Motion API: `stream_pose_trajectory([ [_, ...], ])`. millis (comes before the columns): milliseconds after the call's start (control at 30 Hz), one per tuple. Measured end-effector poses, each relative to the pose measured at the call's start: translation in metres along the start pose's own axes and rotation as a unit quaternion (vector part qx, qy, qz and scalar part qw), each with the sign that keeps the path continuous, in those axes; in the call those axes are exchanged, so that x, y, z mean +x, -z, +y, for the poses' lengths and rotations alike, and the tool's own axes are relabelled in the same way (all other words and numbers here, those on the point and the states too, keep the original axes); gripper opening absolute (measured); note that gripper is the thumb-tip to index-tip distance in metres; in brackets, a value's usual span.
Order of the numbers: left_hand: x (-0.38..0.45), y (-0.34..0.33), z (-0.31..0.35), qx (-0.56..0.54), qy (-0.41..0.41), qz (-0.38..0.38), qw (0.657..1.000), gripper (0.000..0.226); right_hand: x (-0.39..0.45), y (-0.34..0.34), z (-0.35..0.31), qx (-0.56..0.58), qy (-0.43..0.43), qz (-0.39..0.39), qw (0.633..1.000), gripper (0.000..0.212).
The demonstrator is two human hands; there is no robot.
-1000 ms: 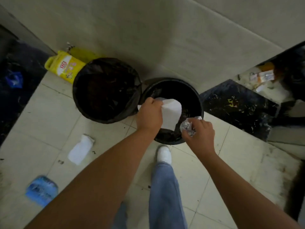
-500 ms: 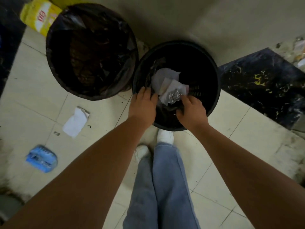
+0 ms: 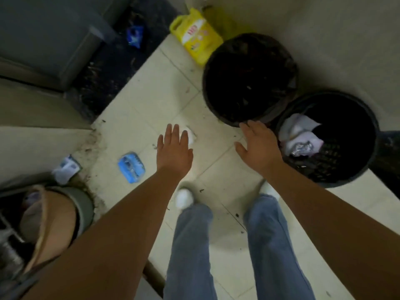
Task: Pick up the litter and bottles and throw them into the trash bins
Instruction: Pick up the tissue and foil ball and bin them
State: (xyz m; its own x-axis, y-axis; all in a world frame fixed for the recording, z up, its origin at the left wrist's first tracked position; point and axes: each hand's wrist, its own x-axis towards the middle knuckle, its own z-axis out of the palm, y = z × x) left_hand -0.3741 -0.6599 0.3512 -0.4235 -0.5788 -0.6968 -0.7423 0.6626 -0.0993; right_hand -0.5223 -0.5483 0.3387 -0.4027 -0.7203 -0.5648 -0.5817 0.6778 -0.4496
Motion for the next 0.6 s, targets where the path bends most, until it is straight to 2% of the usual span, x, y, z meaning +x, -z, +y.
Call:
stream_pose_trajectory([
  [167, -0.011, -0.041, -0.140, -0.049, 0.104, -0.010, 0.993, 0.057, 0.030, -0.053, -0.102, -0.076, 0.075, -0.012, 0.994, 0.066],
  [333, -0.019, -0.103, -0.270, -0.081, 0.117, -0.051, 0.988, 0.060, 0.042, -0.141, -0.171, -0.135, 0.006, -0.063, 0.989, 0.053],
  [467, -0.018, -0.151, -0.333, -0.153, 0.148, -0.072, 0.975, 0.063, 0.034, -0.214, -0.218, -0.174, -0.033, -0.130, 0.975, 0.051],
  [600, 0.007, -0.201, -0.359, -0.204, 0.162, -0.090, 0.961, 0.063, 0.052, -0.270, -0.242, -0.199, 0.011, -0.156, 0.967, 0.049],
])
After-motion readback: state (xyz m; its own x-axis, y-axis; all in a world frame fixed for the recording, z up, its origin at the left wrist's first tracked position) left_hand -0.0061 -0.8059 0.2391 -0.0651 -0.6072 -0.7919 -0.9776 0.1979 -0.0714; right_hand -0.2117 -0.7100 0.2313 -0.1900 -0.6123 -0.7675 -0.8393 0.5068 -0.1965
